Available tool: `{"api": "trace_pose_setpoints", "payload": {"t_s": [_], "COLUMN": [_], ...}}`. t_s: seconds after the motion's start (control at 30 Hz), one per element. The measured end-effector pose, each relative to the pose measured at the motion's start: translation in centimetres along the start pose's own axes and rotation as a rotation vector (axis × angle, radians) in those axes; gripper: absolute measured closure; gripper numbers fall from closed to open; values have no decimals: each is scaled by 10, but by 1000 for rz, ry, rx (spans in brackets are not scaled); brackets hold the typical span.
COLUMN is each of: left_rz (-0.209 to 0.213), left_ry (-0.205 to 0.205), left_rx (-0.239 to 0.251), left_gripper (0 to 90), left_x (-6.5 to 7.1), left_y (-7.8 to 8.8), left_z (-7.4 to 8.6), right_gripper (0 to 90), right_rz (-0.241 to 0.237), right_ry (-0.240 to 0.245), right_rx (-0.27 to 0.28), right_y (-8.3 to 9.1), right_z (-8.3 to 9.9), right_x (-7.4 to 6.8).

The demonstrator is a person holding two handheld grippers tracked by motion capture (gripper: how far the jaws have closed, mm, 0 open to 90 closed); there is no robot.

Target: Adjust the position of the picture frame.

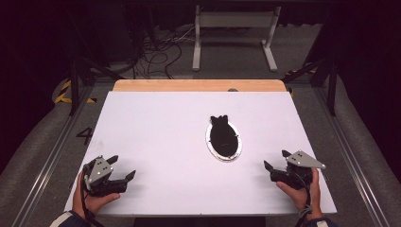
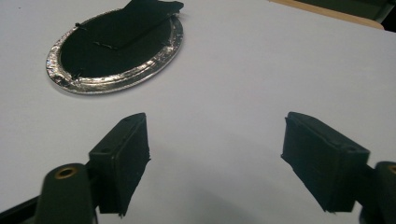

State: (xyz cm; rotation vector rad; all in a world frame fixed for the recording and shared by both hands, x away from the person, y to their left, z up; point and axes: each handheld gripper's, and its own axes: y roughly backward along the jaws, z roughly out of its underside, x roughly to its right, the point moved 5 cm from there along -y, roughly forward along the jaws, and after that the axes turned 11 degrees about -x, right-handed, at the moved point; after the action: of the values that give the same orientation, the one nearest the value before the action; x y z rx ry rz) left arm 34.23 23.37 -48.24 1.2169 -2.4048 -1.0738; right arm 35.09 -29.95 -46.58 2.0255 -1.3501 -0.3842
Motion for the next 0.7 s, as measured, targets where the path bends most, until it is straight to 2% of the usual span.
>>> {"api": "trace_pose_setpoints", "payload": {"t_s": [0.1, 0.13, 0.17, 0.2, 0.3, 0.33, 0.37, 0.4, 0.43, 0.53, 0.57, 0.6, 0.7], "left_rz": [8, 8, 2, 7, 18, 30, 46, 46, 49, 61, 76, 83, 94], "left_ry": [-10, -10, -14, -4, 5, 3, -14, -14, -27, -29, -32, -42, -61], "left_rx": [-10, -10, -15, -19, -23, -20, -26, -26, -30, -29, -25, -27, -39], "left_gripper": [244, 278, 278, 374, 513, 513, 601, 648, 648, 819, 859, 888, 899], "left_x": [2, 2, 2, 2, 0, 0, 0, 0, 0, 0, 0, 0, 1], "left_y": [-2, -2, -1, 0, 1, 1, 1, 1, 1, 1, -1, -2, -8], "left_z": [0, 0, 1, 2, 4, 4, 6, 6, 5, 2, 0, -3, -9], "right_gripper": [359, 359, 396, 489, 631, 631, 720, 720, 758, 854, 882, 900, 900], "right_rz": [-6, -6, -7, -16, -25, -25, -28, -28, -27, -52, -57, -59, -59], "right_ry": [-5, -5, -12, -37, -64, -64, -65, -65, -67, -91, -90, -86, -70], "right_rx": [-3, -3, -3, 7, 1, 1, -7, -7, -5, -7, -10, -15, -15], "right_y": [-2, -2, -2, -3, -6, -6, -9, -9, -10, -19, -22, -24, -28], "right_z": [1, 1, 1, 1, 1, 1, -1, -1, -2, -12, -15, -18, -25], "right_x": [3, 3, 5, 10, 16, 16, 20, 20, 21, 28, 30, 30, 31]}}
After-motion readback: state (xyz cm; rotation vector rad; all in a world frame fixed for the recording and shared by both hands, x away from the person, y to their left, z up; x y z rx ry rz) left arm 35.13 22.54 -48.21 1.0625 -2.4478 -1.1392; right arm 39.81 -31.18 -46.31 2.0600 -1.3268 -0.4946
